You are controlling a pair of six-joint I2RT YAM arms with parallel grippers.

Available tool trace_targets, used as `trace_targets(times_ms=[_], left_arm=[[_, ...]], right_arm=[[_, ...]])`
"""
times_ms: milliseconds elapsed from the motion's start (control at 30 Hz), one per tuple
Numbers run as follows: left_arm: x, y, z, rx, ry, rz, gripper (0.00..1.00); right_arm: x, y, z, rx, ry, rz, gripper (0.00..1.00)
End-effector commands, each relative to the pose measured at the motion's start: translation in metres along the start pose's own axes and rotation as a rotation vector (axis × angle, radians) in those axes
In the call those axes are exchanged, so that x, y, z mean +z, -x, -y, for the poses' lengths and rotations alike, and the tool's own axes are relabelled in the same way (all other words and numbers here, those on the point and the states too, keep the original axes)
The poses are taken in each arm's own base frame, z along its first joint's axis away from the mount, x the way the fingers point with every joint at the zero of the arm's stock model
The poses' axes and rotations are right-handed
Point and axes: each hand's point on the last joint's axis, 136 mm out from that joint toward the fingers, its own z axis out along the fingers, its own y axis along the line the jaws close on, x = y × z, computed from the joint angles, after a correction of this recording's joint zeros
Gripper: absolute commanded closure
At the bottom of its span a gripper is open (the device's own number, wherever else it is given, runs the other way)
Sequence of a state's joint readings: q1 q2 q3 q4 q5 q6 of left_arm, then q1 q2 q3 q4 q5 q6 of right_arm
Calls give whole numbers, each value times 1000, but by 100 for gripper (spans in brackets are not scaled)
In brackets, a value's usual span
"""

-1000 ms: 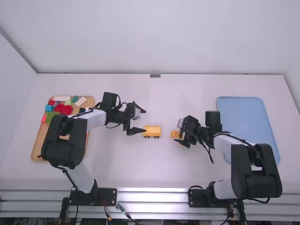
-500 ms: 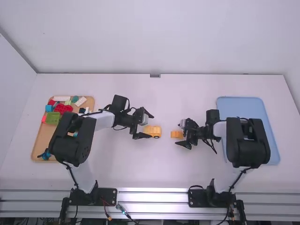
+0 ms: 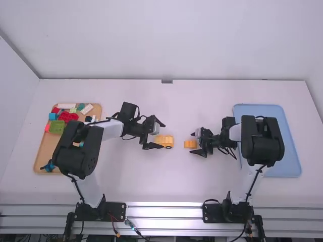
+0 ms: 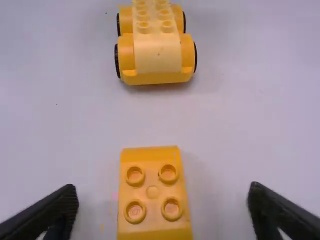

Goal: Assemble lego blocks to make yellow taxi

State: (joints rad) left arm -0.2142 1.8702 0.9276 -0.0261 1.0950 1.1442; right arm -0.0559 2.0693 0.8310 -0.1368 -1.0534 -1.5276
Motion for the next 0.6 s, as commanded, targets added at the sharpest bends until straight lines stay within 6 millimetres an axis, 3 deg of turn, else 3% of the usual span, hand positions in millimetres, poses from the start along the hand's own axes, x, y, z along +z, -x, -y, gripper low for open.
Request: trace_targets(times_ms=[0,333,567], left_arm=[[2,3,-1,-1,-10,15,1],[0,3,-5,-57,4,17,1],[0,4,-5,-57,4,18,1]], right_arm=[[5,1,5,6,7,21,27],[13,-3,4,24,16,-13,50],[13,-5,5,61,12,-24,53]])
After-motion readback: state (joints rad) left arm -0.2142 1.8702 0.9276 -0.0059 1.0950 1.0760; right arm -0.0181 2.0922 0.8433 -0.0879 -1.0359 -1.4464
